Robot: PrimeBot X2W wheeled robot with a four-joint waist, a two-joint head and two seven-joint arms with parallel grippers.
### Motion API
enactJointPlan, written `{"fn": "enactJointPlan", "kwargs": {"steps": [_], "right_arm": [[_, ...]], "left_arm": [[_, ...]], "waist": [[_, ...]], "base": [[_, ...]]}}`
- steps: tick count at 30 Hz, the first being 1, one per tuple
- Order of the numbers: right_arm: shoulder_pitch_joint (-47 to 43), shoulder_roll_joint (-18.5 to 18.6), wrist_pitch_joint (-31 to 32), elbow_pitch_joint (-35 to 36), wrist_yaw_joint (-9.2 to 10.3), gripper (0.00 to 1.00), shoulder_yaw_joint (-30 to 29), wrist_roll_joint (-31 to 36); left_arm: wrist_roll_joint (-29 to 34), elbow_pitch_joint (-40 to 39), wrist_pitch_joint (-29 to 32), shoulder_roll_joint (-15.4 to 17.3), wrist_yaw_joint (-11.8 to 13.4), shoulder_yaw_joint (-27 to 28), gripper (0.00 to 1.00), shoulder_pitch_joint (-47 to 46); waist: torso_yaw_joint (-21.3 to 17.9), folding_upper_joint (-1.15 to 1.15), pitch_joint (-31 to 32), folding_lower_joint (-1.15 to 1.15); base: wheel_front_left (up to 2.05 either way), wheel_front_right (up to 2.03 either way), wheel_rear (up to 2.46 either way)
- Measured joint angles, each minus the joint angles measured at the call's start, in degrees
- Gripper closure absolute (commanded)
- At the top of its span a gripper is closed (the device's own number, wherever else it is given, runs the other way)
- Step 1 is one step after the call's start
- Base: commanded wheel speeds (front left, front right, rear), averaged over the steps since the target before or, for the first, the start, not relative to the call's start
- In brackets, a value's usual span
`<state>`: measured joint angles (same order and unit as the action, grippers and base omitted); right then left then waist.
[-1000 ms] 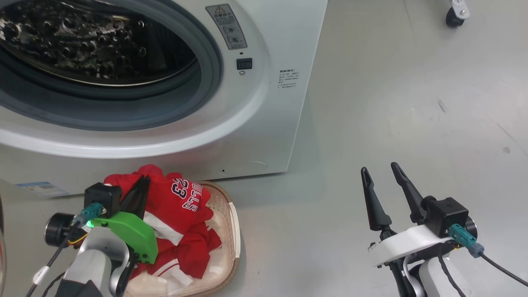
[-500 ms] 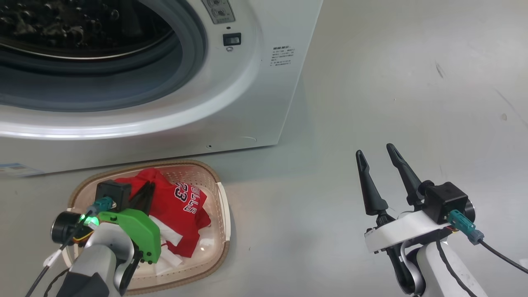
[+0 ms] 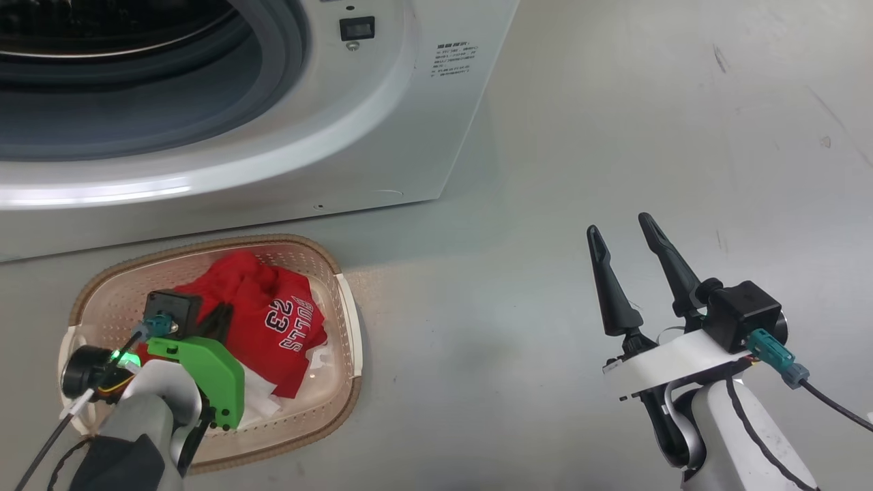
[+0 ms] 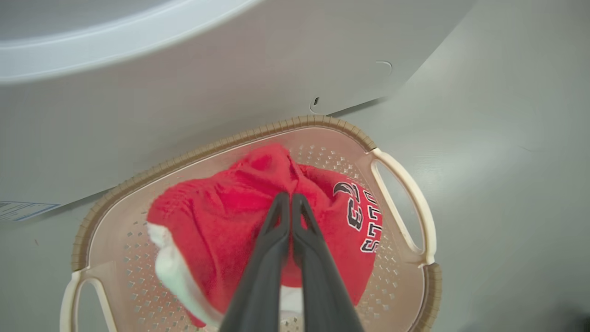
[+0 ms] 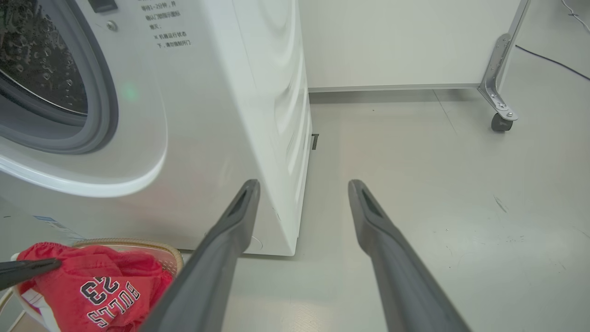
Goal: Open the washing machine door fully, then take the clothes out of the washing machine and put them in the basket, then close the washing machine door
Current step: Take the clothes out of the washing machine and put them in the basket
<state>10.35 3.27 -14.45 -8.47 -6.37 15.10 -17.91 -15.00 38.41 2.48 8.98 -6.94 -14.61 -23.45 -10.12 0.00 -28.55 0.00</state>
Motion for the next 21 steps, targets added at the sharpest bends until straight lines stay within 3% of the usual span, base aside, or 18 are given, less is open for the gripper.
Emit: {"fn": "enactJointPlan", "kwargs": {"steps": [21], "right_arm": [[1.75,-0.02,0.00,-0.10,0.03,0.00,-0.33,0.96]], "left_arm": [[-0.09,11.77,-0.66,0.79,0.09,1.72,1.00,-3.76]], "waist": [[0.90,0.00,-3.12,0.00]], "base": [[0.00,0.00,0.00]]}}
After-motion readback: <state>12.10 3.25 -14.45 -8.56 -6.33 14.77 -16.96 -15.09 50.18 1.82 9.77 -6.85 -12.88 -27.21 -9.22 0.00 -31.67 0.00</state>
